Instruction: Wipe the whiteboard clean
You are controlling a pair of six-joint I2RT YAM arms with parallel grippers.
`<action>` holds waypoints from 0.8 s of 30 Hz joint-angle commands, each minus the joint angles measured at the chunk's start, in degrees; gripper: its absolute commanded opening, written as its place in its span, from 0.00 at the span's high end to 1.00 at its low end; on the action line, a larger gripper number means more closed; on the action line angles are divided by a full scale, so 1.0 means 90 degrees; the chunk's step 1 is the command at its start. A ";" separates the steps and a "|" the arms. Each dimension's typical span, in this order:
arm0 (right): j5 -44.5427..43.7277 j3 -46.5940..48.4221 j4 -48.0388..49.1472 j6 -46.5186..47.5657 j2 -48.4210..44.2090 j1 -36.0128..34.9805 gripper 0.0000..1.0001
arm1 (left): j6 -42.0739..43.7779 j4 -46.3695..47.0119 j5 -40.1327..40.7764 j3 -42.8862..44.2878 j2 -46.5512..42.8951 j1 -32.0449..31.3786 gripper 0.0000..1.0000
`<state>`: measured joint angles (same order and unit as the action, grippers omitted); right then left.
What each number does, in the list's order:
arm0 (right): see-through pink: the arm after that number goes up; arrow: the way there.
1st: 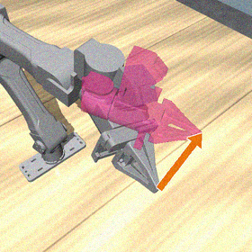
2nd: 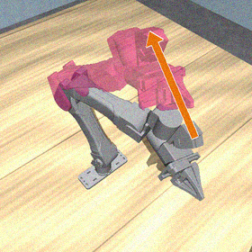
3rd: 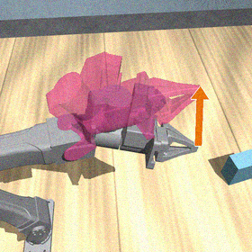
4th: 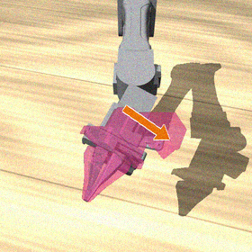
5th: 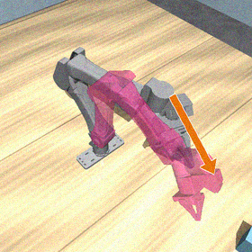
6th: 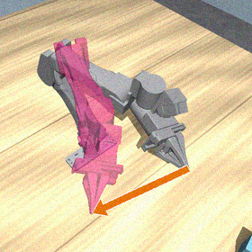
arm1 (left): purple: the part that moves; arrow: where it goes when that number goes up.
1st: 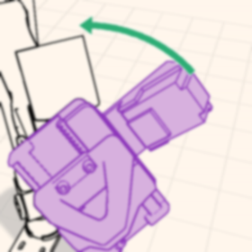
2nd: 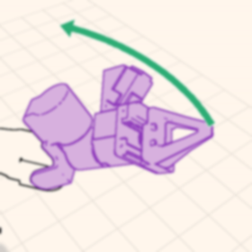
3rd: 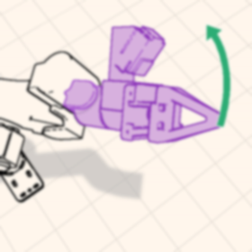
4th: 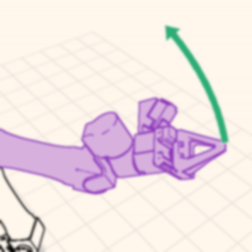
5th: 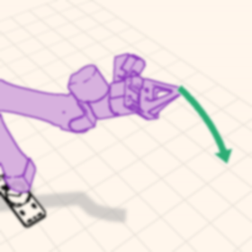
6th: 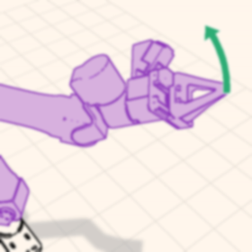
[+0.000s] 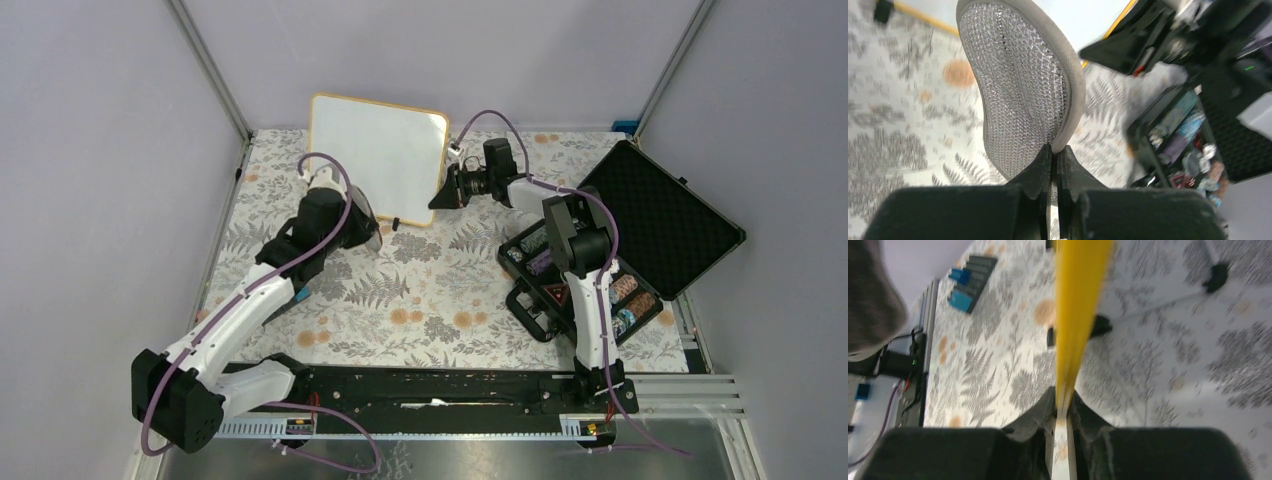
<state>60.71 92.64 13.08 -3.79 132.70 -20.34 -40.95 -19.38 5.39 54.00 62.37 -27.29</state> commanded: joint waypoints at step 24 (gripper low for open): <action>-0.0657 -0.3251 0.2546 -0.1783 -0.2246 0.0179 0.19 | -0.1619 -0.1194 0.1762 -0.1490 0.0288 -0.0005 0.88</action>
<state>58.00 69.04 25.56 -14.57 120.44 -21.23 -53.84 -30.06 16.36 40.86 64.25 -27.29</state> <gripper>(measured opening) 0.789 0.049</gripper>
